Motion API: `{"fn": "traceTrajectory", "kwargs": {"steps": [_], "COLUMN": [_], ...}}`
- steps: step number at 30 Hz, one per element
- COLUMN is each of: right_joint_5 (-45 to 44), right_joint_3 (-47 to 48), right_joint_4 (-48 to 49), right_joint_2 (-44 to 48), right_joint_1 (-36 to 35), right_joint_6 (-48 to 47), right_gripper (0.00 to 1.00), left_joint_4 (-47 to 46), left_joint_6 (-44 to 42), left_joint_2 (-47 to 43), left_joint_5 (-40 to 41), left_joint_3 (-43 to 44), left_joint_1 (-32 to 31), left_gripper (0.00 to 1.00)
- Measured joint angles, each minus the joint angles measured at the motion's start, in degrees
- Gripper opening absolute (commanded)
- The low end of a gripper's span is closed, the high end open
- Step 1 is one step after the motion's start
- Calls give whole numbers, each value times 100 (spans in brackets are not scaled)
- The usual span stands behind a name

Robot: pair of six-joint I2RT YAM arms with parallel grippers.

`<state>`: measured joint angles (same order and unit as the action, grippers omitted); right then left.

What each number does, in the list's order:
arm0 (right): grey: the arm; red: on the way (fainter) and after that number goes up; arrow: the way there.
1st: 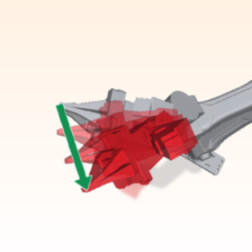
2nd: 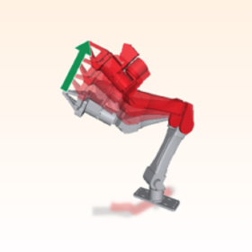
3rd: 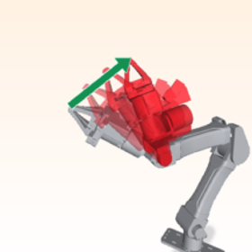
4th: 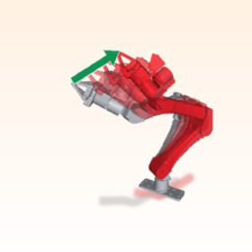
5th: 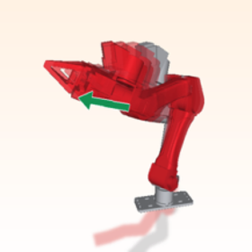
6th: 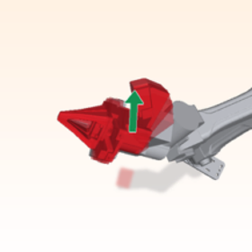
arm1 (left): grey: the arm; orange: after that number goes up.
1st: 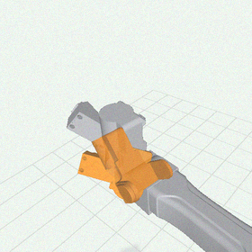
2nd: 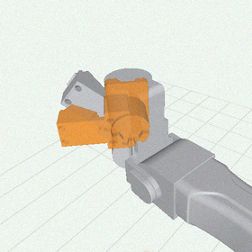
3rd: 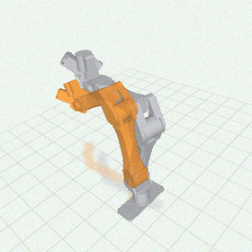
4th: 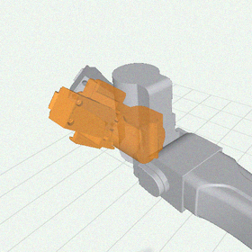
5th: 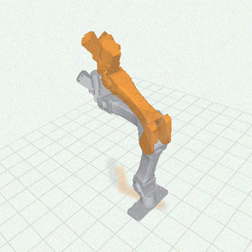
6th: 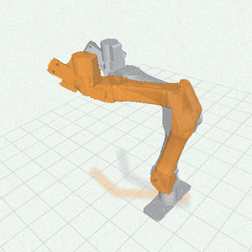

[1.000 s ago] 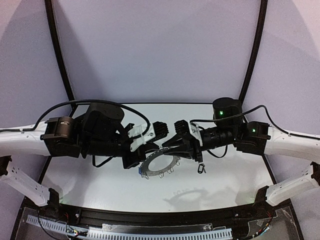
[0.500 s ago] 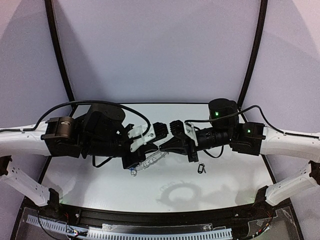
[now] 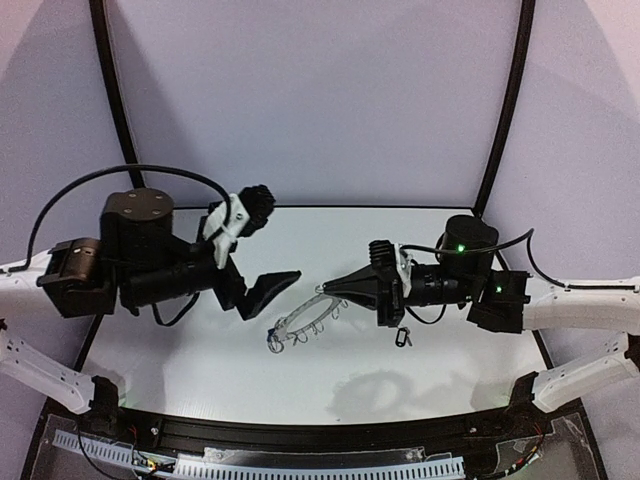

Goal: Put the keys on the keyring

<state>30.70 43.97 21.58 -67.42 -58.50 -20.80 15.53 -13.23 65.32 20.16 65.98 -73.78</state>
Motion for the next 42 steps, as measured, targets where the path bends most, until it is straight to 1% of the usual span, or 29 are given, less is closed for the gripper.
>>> {"fn": "traceTrajectory", "kwargs": {"steps": [1, 3, 6, 8, 11, 12, 14, 16, 17, 21, 23, 25, 27, 29, 32, 33, 35, 39, 42], "right_joint_5": [9, 138, 302, 424, 651, 682, 769, 809, 811, 774, 741, 645, 575, 542, 549, 553, 581, 673, 691], "right_joint_3": [-4, -142, -273, -297, -295, -295, -291, -282, -282, -278, -278, -278, -275, -273, -267, -260, -240, -186, -155], "right_joint_4": [31, 592, 1272, 1652, 2258, 2332, 2588, 2662, 2673, 2662, 2653, 2638, 2638, 2638, 2634, 2632, 2623, 2555, 2461], "right_joint_2": [11, 146, 264, 280, 229, 210, 87, -24, -61, -256, -278, -286, -286, -286, -286, -286, -289, -289, -289], "right_joint_1": [0, 0, 0, 0, -2, -2, -2, -2, -2, -2, -2, -2, -2, -2, -2, -2, -2, -4, -2], "right_joint_6": [9, 343, 811, 1071, 1491, 1547, 1727, 1823, 1838, 1856, 1849, 1832, 1827, 1829, 1832, 1832, 1834, 1834, 1834], "right_gripper": [0, 0, 0, 0, 0, 0, 0, 0, 0, 0, 0, 0, 0, 0, 0, 0, 0, 0, 0], "left_joint_4": [-22, -190, -299, -363, -494, -516, -538, -525, -518, -527, -507, -490, -435, -350, -328, -328, -337, -400, -402], "left_joint_6": [22, 201, 428, 520, 610, 627, 597, 590, 564, 505, 483, 466, 455, 437, 424, 426, 407, 337, 256], "left_joint_2": [-72, -455, -656, -678, -560, -525, -328, -173, -103, 160, 170, 164, 144, 125, 122, 122, 122, 203, 358], "left_joint_5": [15, 20, -22, -74, -275, -317, -590, -835, -942, -1440, -1517, -1633, -1738, -1816, -1851, -1851, -1856, -1777, -1729], "left_joint_3": [-33, -240, -361, -409, -442, -439, -396, -306, -249, 70, 120, 153, 153, 153, 153, 153, 153, 153, 175], "left_joint_1": [0, 0, 0, 0, 0, 0, 0, 0, 0, 0, 0, 0, 0, 0, 0, 0, 0, 0, 0], "left_gripper": [99, 99, 97, 92, 86, 81, 77, 73, 69, 64, 63, 60, 54, 47, 41, 36, 30, 25, 23]}}
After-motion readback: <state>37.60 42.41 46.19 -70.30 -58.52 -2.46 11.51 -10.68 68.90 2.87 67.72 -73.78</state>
